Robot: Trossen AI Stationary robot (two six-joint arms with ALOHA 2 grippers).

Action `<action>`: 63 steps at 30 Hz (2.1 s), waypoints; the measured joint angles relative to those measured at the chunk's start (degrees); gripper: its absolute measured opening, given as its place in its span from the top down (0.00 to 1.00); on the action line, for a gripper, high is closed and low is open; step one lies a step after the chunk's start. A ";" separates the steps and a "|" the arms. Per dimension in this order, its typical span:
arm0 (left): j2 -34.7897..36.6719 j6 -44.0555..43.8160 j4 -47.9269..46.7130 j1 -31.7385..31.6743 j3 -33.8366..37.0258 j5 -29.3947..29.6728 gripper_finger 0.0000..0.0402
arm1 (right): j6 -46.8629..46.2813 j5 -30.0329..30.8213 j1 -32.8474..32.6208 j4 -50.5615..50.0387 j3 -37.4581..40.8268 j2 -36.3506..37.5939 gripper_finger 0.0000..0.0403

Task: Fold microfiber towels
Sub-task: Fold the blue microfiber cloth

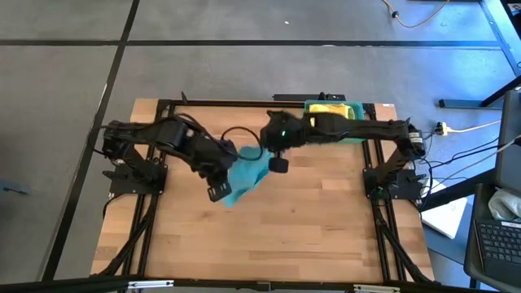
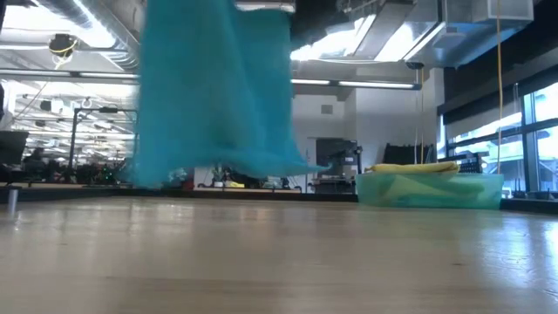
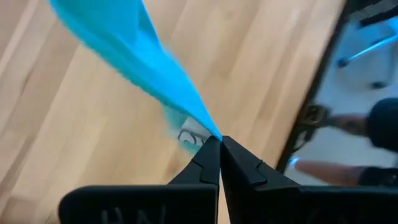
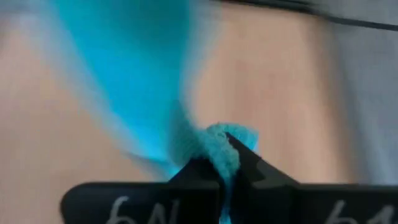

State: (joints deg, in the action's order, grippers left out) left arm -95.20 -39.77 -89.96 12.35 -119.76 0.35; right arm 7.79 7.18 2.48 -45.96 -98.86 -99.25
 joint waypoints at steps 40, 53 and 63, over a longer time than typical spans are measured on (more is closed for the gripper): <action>5.52 0.54 4.18 -1.08 16.61 4.68 1.00 | 1.51 -22.49 4.37 -23.09 3.60 5.87 0.99; 5.25 -17.50 33.16 16.07 41.34 -2.67 1.00 | -5.58 -38.75 -13.24 -2.56 26.67 5.17 0.99; 7.12 -11.89 18.02 14.08 38.26 0.89 1.00 | -3.32 -22.54 -12.71 -7.86 23.23 5.28 0.99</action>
State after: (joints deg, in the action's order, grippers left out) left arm -88.08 -51.66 -71.94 26.43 -81.51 1.24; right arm 4.46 -15.35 -10.23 -53.82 -75.64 -93.97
